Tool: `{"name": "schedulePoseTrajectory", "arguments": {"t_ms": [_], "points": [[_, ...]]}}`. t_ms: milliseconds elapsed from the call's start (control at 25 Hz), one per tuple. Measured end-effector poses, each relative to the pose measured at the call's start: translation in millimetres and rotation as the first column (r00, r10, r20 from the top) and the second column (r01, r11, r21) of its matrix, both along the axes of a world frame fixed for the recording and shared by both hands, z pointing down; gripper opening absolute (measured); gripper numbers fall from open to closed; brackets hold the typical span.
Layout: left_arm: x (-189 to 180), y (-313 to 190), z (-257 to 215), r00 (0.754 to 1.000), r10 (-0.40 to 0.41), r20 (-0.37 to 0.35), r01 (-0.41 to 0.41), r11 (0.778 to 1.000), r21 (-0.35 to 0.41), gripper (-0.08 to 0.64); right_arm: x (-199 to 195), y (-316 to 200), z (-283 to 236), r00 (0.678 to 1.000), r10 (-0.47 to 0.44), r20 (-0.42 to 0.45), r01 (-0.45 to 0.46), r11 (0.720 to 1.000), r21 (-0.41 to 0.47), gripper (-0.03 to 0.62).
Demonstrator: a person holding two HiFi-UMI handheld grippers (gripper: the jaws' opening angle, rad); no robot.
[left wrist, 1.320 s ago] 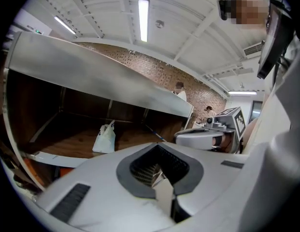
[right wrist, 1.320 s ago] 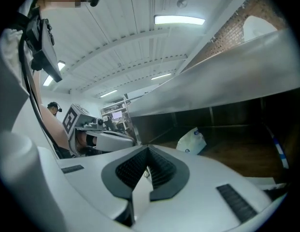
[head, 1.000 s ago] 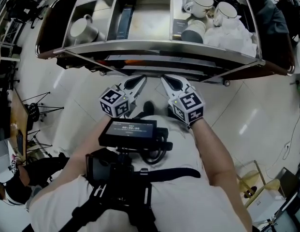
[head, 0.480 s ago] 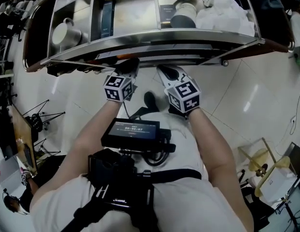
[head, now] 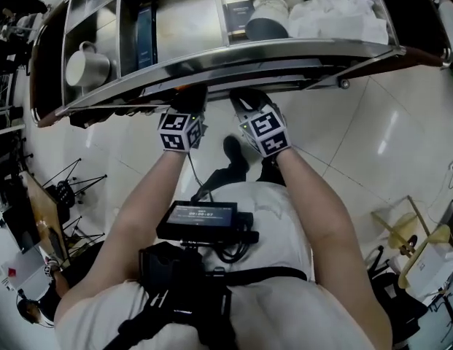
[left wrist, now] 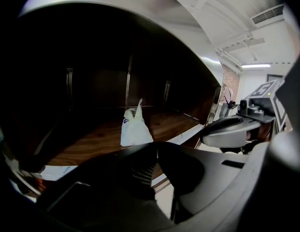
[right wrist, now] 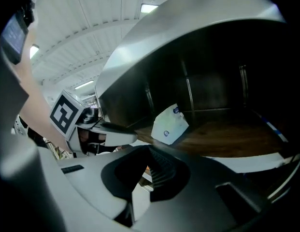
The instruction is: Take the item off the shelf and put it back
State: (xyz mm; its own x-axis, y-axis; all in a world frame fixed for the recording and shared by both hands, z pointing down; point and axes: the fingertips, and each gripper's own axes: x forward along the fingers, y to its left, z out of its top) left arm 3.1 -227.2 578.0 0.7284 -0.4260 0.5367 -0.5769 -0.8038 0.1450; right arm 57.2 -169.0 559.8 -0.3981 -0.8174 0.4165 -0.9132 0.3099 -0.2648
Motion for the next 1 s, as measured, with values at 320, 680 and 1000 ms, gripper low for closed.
{"name": "schedulePoseTrajectory", "arguments": {"t_ms": [320,680,1000], "points": [[5,-21,10,0.998,-0.062,0.001,0.062,0.995,0.079,0.067,1,-24,30,0.997,0.055,-0.056,-0.052,0.998,0.047,0.008],[17,-55,19,0.998,-0.024,0.063,0.013,0.984,0.175,0.196,12,-37,38,0.991,0.053,-0.125,-0.045,0.997,0.066,0.112],[17,-84,39,0.983,0.019,0.183,-0.056,0.978,0.201,0.242,4,-11,45,0.995,0.041,-0.088,-0.039,0.999,0.033,0.112]]}}
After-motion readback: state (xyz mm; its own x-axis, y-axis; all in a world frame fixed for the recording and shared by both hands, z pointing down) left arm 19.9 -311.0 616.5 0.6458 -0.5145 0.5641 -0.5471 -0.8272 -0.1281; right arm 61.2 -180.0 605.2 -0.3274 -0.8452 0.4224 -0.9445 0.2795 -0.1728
